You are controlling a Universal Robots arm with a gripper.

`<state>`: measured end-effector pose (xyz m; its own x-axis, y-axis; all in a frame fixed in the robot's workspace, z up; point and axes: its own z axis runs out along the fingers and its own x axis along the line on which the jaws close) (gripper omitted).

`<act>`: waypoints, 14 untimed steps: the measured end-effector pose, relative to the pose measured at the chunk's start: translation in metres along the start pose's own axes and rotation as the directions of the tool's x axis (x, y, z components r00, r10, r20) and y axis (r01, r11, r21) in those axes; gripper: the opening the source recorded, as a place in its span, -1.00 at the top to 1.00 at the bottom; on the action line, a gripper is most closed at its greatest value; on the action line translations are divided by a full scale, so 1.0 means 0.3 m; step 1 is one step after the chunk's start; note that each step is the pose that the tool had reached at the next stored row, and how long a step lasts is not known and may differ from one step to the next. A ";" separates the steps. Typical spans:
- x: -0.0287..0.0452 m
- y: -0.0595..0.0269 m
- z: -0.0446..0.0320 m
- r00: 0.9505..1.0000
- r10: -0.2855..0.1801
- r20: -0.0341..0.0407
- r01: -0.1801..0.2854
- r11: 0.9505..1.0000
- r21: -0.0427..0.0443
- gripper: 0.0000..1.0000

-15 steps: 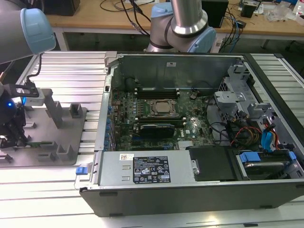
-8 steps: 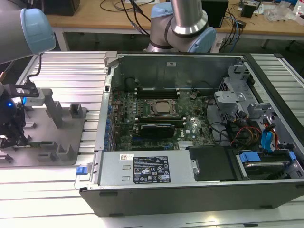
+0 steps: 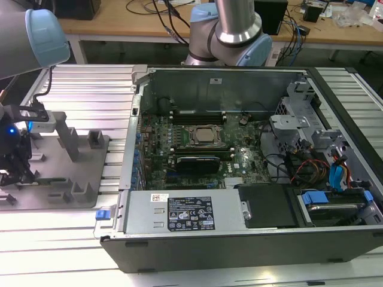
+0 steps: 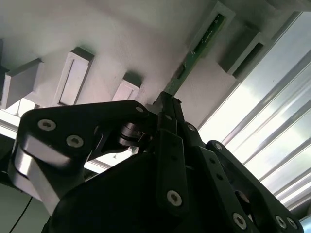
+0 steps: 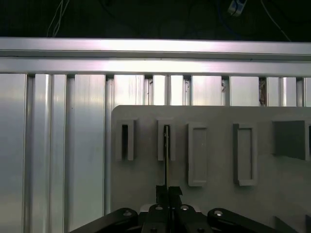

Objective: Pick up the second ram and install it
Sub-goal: 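Pick up the second ram and move it above second insertion slot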

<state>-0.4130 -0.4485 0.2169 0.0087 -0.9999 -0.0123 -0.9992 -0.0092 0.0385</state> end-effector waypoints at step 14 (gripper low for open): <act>-0.005 0.007 -0.186 1.000 0.005 0.000 -0.005 1.000 0.003 0.82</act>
<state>-0.4130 -0.4476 0.2728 0.0040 -0.9999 -0.0124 -0.9994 -0.0045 0.0353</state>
